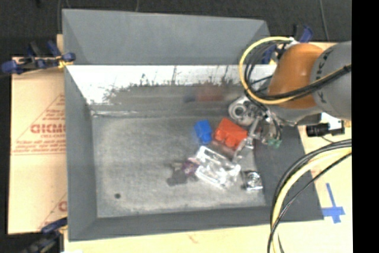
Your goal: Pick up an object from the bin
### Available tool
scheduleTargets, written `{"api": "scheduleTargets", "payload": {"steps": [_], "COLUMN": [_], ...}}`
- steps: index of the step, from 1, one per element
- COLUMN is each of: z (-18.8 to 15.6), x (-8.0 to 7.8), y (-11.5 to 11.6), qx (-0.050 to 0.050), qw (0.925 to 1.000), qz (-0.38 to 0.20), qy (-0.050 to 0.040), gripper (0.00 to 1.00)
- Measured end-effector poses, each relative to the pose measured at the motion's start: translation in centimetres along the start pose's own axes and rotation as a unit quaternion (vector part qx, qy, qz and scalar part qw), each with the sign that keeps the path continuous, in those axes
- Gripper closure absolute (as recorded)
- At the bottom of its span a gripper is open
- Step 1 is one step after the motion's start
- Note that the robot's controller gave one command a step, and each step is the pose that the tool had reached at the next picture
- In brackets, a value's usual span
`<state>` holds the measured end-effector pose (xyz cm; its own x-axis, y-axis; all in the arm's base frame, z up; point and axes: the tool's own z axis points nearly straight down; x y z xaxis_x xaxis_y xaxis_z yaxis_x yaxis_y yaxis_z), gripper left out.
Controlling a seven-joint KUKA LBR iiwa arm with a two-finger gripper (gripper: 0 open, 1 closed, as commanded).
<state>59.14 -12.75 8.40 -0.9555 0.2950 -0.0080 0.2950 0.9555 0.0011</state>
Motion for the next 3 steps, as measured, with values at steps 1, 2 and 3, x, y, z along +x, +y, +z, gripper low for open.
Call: {"api": "scheduleTargets", "payload": {"steps": [1, 2, 3], "z": [0.7, 0.5, -4.2], "x": [0.1, 0.0, -0.3], "y": [1.4, 1.5, 1.5], "qx": [0.002, 0.001, 0.000], "qw": [0.9994, 0.9994, 0.9995], "qz": [0.036, 0.035, 0.033], "qy": [-0.0003, 0.0014, -0.0010], "gripper": [0.00, 1.00, 1.00]}}
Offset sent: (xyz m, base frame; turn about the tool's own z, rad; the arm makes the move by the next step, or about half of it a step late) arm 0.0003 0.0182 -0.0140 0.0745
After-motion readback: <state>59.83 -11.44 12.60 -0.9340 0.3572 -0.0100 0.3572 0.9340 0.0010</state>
